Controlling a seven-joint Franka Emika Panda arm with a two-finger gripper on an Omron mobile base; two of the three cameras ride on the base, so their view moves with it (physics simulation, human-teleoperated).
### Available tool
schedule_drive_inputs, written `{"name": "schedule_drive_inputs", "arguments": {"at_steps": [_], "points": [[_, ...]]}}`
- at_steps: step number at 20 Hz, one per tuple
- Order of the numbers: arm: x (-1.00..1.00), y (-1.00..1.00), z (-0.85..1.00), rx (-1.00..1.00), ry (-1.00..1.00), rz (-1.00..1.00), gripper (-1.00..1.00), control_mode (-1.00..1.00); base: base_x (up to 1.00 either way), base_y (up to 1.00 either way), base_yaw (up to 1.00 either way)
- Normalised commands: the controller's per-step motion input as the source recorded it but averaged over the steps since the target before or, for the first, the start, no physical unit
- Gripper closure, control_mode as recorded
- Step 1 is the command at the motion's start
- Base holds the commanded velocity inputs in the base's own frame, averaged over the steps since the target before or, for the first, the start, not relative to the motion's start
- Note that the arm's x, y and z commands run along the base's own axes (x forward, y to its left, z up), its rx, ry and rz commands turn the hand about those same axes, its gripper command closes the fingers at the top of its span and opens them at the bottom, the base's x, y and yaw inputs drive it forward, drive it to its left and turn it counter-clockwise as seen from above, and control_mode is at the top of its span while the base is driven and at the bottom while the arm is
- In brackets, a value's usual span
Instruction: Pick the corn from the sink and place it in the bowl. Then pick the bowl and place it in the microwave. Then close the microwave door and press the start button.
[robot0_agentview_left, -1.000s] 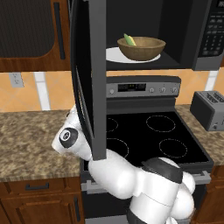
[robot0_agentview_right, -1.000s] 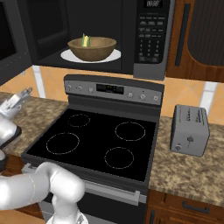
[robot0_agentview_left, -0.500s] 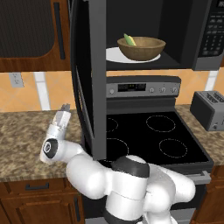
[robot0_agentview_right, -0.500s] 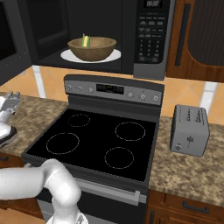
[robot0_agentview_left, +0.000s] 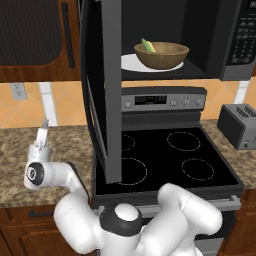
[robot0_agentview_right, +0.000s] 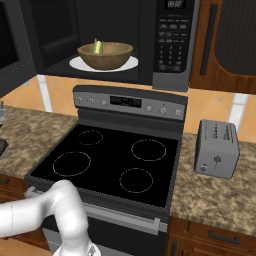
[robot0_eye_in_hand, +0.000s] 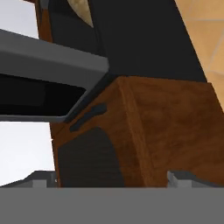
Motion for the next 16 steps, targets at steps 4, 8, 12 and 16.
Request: {"name": "schedule_drive_inputs", "arguments": {"at_steps": [4, 8, 12, 16], "points": [[-0.34, 0.14, 0.46, -0.03, 0.00, -0.01, -1.00, -1.00, 0.00, 0.00, 0.00], [-0.35, 0.00, 0.45, 0.00, 0.00, -0.03, -1.00, -1.00, 0.00, 0.00, 0.00], [-0.17, -0.07, 0.53, 0.01, 0.00, -0.05, -1.00, -1.00, 0.00, 0.00, 0.00], [-0.18, -0.07, 0.51, 0.05, 0.02, -0.04, -1.00, -1.00, 0.00, 0.00, 0.00]]}}
